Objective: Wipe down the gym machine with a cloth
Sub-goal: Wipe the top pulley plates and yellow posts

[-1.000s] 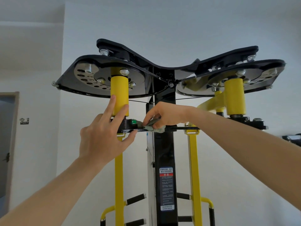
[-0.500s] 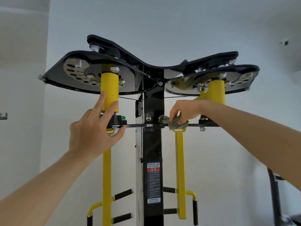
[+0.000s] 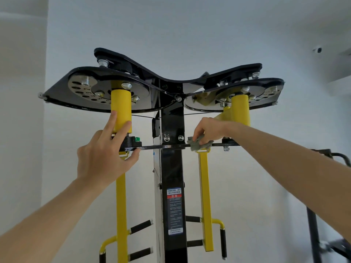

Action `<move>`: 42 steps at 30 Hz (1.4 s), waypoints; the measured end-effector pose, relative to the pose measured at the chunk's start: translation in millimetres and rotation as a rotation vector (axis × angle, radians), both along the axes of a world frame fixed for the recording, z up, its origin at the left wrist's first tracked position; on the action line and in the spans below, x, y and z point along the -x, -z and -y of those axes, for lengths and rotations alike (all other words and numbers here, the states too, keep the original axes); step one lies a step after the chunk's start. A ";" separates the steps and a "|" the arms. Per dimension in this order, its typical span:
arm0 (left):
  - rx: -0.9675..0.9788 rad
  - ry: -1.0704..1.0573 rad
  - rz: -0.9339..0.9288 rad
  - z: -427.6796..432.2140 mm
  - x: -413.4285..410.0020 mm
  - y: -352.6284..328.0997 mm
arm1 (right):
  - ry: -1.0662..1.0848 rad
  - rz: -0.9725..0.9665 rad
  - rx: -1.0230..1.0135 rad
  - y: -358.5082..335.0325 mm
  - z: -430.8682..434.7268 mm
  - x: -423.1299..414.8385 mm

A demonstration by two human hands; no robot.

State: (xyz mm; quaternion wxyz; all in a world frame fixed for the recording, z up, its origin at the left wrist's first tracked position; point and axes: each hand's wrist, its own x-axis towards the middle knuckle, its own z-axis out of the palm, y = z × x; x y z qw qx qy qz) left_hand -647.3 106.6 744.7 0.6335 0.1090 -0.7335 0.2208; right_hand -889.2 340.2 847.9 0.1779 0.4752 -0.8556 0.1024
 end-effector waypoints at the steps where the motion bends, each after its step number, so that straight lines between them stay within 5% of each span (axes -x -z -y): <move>1: 0.006 0.000 -0.003 0.4 0.1 -0.2 | -0.023 0.020 0.047 3.2 3.8 3.1; 11: -0.001 -0.021 -0.030 2.3 2.8 2.6 | -0.125 -0.261 0.263 76.8 21.9 -31.0; 15: -0.026 -0.027 -0.023 1.1 2.4 3.1 | -0.120 0.021 0.314 138.6 37.8 -36.7; 18: -0.038 -0.026 -0.005 -0.2 0.5 2.7 | -0.114 0.432 0.402 166.1 48.8 -38.1; 23: -0.023 -0.036 0.002 -0.7 -1.2 2.2 | -0.171 1.228 0.947 157.3 81.0 -46.4; 25: -0.007 -0.039 0.013 0.3 -2.1 1.5 | -0.199 1.399 1.156 145.6 95.1 -53.6; 35: 0.045 0.105 0.195 15.7 -21.6 -5.6 | -0.325 1.679 1.327 111.0 110.6 -94.5; 42: -0.039 0.238 0.334 23.3 -35.1 -7.1 | -0.368 1.702 1.256 110.9 119.9 -108.7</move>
